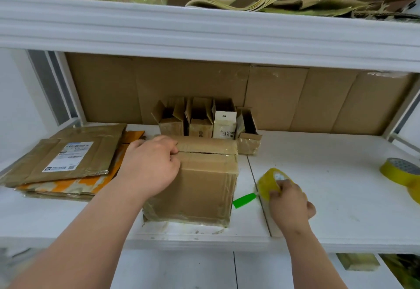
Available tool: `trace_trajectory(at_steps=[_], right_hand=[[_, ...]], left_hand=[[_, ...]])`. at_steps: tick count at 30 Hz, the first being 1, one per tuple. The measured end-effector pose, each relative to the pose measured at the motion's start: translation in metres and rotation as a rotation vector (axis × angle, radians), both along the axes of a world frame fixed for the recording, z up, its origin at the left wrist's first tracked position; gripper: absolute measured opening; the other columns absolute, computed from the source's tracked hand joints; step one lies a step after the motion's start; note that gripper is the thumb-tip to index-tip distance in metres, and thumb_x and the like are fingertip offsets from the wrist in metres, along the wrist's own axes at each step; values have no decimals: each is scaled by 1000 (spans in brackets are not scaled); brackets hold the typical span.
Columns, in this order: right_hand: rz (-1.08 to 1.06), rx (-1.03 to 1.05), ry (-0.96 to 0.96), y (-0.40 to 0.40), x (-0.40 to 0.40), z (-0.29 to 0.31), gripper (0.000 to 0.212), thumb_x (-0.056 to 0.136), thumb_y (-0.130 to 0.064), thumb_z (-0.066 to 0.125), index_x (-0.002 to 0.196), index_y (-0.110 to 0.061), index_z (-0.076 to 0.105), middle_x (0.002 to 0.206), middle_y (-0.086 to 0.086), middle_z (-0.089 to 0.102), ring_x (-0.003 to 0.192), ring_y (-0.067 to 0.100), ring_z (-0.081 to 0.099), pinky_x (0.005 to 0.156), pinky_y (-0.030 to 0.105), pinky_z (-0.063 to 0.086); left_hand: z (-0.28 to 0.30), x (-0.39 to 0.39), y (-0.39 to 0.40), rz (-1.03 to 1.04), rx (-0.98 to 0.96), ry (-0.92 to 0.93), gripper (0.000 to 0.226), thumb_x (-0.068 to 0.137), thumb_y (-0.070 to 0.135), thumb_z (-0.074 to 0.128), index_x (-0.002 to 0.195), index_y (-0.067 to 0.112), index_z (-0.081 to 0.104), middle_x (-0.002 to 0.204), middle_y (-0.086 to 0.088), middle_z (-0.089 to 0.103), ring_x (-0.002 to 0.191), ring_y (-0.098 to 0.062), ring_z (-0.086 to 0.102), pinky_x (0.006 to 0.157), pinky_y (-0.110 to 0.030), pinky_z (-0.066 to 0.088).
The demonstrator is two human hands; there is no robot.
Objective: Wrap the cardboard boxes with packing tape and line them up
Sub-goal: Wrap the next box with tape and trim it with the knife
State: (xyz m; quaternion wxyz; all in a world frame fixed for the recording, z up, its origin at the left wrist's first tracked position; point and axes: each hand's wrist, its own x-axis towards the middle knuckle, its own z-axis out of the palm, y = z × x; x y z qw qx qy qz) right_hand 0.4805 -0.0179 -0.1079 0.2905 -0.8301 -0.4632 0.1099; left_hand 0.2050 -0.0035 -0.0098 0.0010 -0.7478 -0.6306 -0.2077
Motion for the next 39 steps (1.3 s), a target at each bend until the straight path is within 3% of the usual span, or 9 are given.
trace_trajectory(at_steps=[5,10,15,19,21,26,30,35,39], right_hand=[[214,412,361,-12,-16,52,19,98,-27,56,116,-25,60,112,1,65,105,25,59,97,49,48],[459,612,229,-28,-56,106,28,94,-36,57,121,-28,58,115,-12,58,111,11,53,103,50,43],[726,491,-197,-25,-105,117,27,98,-37,47,124,-30,54,114,-17,43,117,6,35,110,37,13],[741,412,-322,-17,-123,114,24,100,-35,47,122,-28,54,113,-13,43,121,13,36,110,38,10],[721,401,-348,-14,-126,115,24,100,-35,48,121,-26,55,113,-11,45,120,15,38,110,40,11],[729,390,-369,-9,-132,115,25,99,-35,49,121,-26,56,117,-9,51,120,15,40,111,41,15],[759,430,-329,-10,-139,116,24,100,-33,51,121,-26,58,116,-9,52,120,16,41,112,43,16],[783,428,-370,-6,-144,115,29,99,-40,50,124,-28,59,116,-10,55,120,15,43,111,39,16],[785,370,-329,-3,-133,117,46,87,-58,46,125,-35,58,123,-16,53,124,8,40,112,35,12]], left_hand=[[1,-5,1,-35,-5,-37,31,101,29,43,125,29,62,142,15,52,132,-7,44,112,-33,27],[9,-13,-1,-51,-95,-132,29,103,39,44,120,36,66,139,23,53,129,-6,47,112,-39,33],[7,-22,-6,-72,-220,-612,35,102,32,41,103,45,73,129,24,60,129,-6,46,116,-40,29],[6,-29,-11,-106,-260,-832,19,82,43,44,93,50,58,110,23,64,119,-14,51,111,-46,35],[7,-31,-11,-158,-263,-892,16,73,40,50,89,44,50,119,14,62,120,-16,51,110,-47,36],[6,-30,-12,-242,-284,-920,32,81,39,73,103,30,51,123,6,58,120,-4,52,93,-25,43],[3,-31,-9,-176,-192,-875,12,90,35,68,94,28,59,104,5,65,96,-12,60,74,-26,44],[-5,-37,-4,-168,-96,-878,17,95,25,62,80,30,61,120,15,62,112,-10,58,98,-42,47],[-6,-38,-2,-141,-68,-872,23,98,26,58,77,37,58,126,14,57,115,-13,56,101,-47,46]])
